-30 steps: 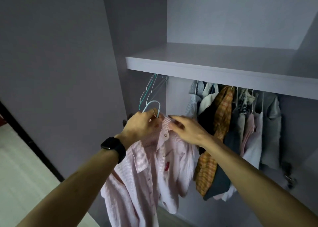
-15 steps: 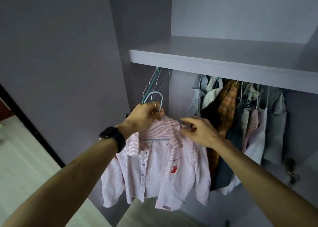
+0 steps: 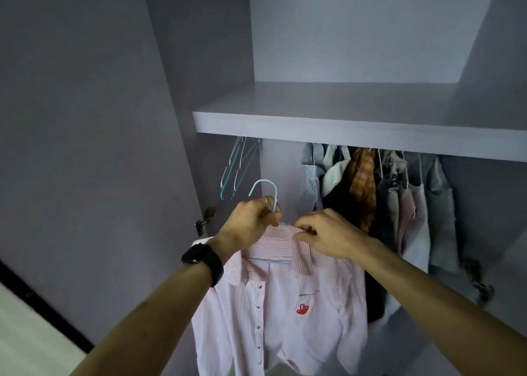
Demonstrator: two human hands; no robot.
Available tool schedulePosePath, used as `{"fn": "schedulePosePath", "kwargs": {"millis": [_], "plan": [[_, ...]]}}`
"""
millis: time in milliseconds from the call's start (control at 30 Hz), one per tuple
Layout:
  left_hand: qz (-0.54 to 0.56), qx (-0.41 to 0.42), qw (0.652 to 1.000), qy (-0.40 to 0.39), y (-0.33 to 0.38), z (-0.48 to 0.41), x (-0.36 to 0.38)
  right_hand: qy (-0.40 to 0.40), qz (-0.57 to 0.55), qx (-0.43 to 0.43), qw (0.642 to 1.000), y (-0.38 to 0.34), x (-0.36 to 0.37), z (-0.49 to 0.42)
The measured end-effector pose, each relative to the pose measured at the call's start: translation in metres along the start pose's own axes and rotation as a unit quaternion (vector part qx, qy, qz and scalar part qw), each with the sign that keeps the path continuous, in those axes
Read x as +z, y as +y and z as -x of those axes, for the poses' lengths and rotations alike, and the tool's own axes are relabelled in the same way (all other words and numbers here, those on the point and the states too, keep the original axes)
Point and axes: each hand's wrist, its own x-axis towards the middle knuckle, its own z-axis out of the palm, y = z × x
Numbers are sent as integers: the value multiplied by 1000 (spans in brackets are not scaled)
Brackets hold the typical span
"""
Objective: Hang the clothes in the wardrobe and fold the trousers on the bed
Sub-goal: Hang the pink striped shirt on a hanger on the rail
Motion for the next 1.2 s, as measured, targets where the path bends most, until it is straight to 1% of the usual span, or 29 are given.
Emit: {"fn": "schedulePosePath", "kwargs": {"millis": [133, 233, 333, 433, 500, 533, 600, 667, 733, 800, 867, 1000, 1067, 1200], "plan": [[-12, 34, 999, -14, -3, -25, -4, 23, 15, 51, 998, -10, -6, -8], [-31, 30, 998, -34, 4, -33, -1, 45, 21, 78, 996, -10, -4, 3], [-46, 38, 995, -81, -14, -42, -9, 85, 18, 120, 989, -21, 14, 1], [-44, 47, 992, -106, -34, -48, -22, 103, 10, 166, 981, -31, 36, 1], [-80, 52, 988, -118, -49, -57, -34, 123, -5, 202, 972, -38, 50, 0], [-104, 53, 987, -110, -54, -62, -40, 130, -9, 217, 968, -41, 55, 0], [-150, 62, 985, -62, -65, -73, -50, 139, -18, 243, 960, -47, 65, -5], [-212, 90, 973, 18, -73, -83, -58, 148, -36, 264, 952, -53, 72, -11], [-240, 130, 956, 111, -78, -95, -66, 148, -66, 284, 945, -57, 76, -22], [-258, 173, 935, 171, -79, -110, -76, 142, -99, 302, 937, -58, 78, -35], [-291, 186, 920, 186, -81, -130, -82, 135, -113, 331, 927, -53, 82, -52], [-330, 183, 906, 191, -92, -164, -85, 121, -127, 385, 906, -33, 87, -89], [-325, 189, 902, 214, -99, -178, -83, 123, -138, 399, 898, -16, 88, -112], [-276, 200, 899, 276, -101, -195, -66, 140, -149, 407, 890, 23, 101, -148]]}}
